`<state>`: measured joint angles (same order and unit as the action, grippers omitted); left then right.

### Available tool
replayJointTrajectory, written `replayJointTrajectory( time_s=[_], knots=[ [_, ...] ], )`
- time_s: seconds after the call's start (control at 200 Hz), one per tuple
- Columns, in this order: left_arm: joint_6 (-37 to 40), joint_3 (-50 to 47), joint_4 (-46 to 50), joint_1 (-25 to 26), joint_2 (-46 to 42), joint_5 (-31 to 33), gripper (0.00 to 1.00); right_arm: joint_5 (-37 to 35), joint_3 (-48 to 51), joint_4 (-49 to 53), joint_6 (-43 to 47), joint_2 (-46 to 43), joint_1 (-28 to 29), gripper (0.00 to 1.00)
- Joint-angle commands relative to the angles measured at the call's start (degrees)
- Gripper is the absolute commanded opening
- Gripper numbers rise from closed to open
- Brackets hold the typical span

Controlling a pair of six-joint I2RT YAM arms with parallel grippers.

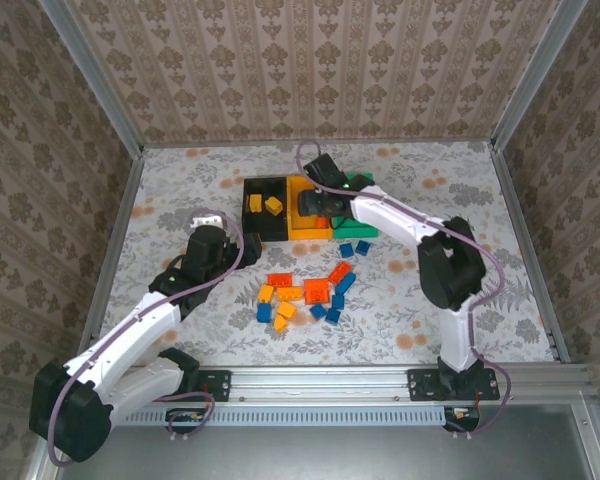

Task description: Sort the legos into containers by color

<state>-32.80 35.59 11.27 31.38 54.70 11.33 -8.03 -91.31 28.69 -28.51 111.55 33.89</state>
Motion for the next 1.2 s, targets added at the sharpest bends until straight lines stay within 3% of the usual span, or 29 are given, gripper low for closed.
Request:
replayJointTrajectory(
  time_s=[0.0,0.185,0.32,0.57,0.72,1.195],
  knots=[
    [0.9,0.3,0.6,-0.5,0.2,-1.2,1.0,0.3,10.1,-0.4,-3.9,-10.5,0.7,0.69],
    [0.3,-0.4,-0.6,-0.6,0.7,-2.5,1.0,1.5,26.4,1.7,-8.5,-21.4,0.9,0.71],
    [0.1,-0.7,-1.3,-0.7,1.4,-2.5,1.0,4.3,33.2,0.3,-11.6,-23.7,1.4,0.71],
    [0.1,-1.5,-1.6,-0.9,1.7,-2.2,1.0,5.3,36.3,-5.1,-17.7,-19.8,2.8,0.71],
    [-0.3,-2.2,-1.8,-1.2,1.7,-2.2,1.0,4.3,36.1,-3.3,-18.9,-16.9,3.3,0.68],
    [-0.9,-3.2,-3.2,-1.8,1.9,-3.1,1.0,-0.4,45.0,4.7,-17.4,-27.5,1.3,0.57]
  ],
)
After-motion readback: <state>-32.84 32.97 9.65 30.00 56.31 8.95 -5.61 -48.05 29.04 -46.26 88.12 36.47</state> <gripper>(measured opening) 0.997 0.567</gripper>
